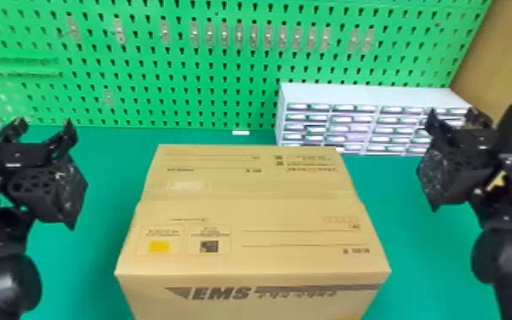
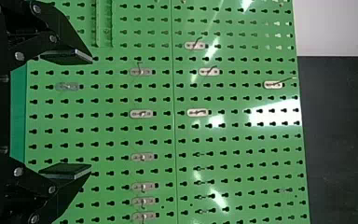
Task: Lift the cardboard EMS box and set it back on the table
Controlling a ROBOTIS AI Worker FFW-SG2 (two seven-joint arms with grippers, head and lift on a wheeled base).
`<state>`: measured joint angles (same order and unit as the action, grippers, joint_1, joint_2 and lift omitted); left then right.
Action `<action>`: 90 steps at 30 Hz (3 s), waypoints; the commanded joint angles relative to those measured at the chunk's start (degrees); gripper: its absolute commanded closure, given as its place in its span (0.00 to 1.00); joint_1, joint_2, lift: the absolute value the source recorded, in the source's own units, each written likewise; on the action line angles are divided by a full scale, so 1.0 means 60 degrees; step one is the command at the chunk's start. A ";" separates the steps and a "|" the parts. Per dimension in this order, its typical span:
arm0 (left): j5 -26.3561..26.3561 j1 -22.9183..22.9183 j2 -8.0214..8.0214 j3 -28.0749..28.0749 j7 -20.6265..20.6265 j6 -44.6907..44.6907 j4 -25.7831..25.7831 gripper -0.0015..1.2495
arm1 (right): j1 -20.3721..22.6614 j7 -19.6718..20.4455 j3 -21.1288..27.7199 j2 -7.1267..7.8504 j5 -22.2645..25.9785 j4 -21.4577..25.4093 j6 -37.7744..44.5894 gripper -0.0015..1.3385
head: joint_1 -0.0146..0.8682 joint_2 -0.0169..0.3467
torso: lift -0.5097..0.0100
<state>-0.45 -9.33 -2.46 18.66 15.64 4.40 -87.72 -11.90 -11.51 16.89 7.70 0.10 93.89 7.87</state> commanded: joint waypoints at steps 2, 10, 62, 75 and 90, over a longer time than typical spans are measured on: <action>0.0046 0.0031 0.0000 0.0054 0.0001 0.0013 -0.0014 0.35 | 0.0079 0.0000 -0.0003 -0.0068 -0.0002 -0.0003 0.0007 0.40 | 0.78 0.01 | 0.99; 0.0134 0.0031 0.0000 -0.0034 0.0001 -0.0001 -0.0014 0.34 | 0.0167 0.0000 0.0114 -0.0156 -0.0104 0.0012 0.0051 0.40 | 0.78 0.01 | 0.99; 0.0002 0.0207 0.0000 0.0332 0.0001 0.0116 -0.0145 0.35 | 0.0430 0.0000 0.0437 -0.0434 -0.0485 0.0231 0.0037 0.40 | 0.78 0.01 | 0.95; 0.0002 0.0222 0.0000 0.0347 0.0001 0.0116 -0.0145 0.35 | 0.0445 0.0000 0.0393 -0.0478 -0.0500 0.0231 0.0037 0.40 | 0.78 0.01 | 0.91; 0.0002 0.0251 0.0000 0.0332 0.0001 0.0116 -0.0145 0.35 | 0.0445 0.0000 0.0393 -0.0478 -0.0500 0.0231 0.0037 0.40 | 0.78 0.01 | 0.85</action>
<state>-0.44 -7.82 -2.46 20.69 15.64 5.10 -88.59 -9.23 -11.51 19.25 4.83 -2.90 95.27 8.09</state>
